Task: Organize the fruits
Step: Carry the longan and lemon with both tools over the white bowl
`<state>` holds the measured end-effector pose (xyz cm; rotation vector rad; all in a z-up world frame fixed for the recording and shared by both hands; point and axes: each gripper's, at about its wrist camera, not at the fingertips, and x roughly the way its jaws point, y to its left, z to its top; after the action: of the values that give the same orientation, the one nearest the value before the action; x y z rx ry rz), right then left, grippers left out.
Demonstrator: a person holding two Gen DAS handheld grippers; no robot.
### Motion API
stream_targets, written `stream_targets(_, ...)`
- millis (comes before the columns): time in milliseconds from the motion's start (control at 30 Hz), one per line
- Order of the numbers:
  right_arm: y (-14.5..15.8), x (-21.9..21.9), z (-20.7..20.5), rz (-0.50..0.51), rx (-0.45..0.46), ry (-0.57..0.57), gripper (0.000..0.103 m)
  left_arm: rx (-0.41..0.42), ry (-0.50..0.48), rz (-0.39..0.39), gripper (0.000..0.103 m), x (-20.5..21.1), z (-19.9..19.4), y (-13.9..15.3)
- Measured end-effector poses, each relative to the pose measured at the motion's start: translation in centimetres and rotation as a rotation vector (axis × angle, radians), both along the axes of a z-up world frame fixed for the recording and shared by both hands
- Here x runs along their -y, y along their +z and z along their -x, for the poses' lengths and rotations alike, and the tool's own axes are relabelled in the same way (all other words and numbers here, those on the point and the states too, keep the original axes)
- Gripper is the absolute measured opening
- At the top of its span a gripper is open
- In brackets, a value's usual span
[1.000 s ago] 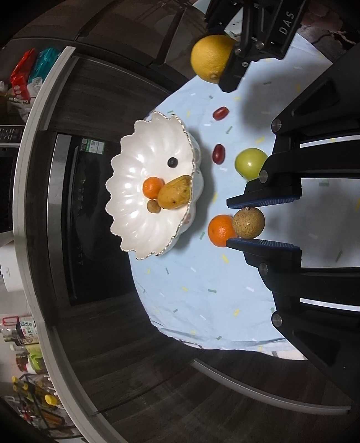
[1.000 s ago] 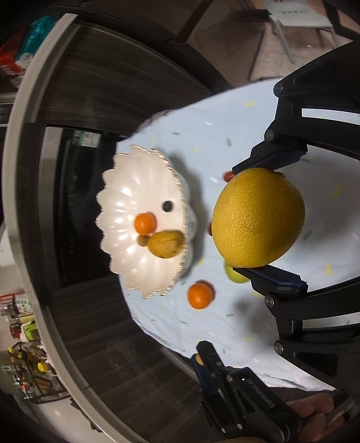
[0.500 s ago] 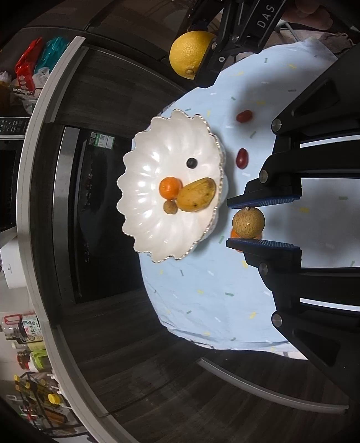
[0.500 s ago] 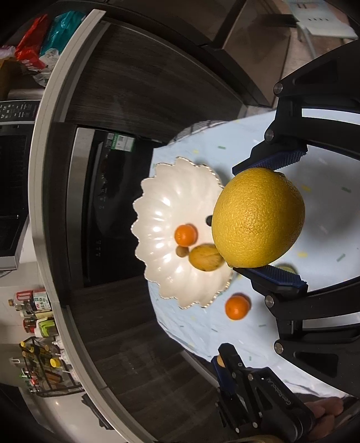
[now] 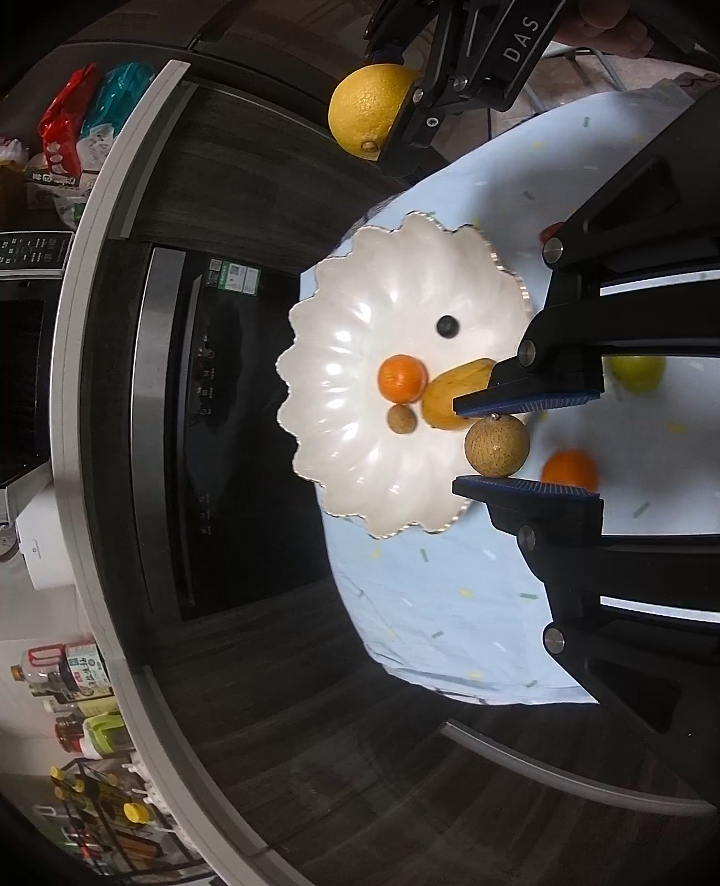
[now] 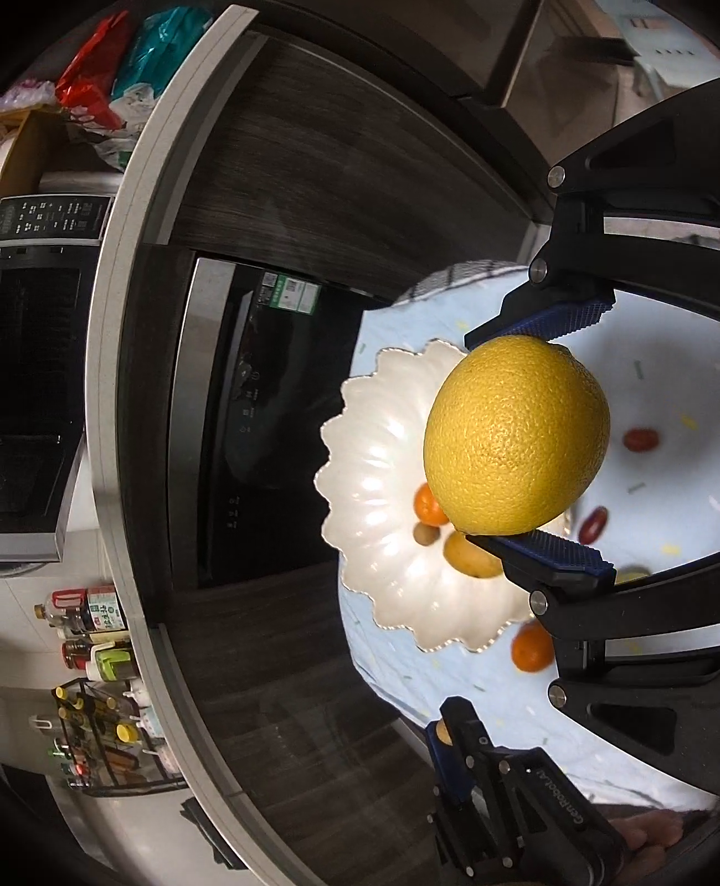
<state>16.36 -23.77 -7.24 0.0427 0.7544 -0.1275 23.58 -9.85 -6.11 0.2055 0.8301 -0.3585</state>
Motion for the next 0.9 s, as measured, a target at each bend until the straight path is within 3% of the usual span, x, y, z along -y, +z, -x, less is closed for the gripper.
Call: stream_targets(900, -3.8, 2.0, -6.0, 0.011, -0.061, -0.015, 0.061, -0.015, 0.011, -0.021, 0.022, 1.9, -6.6, -3.3)
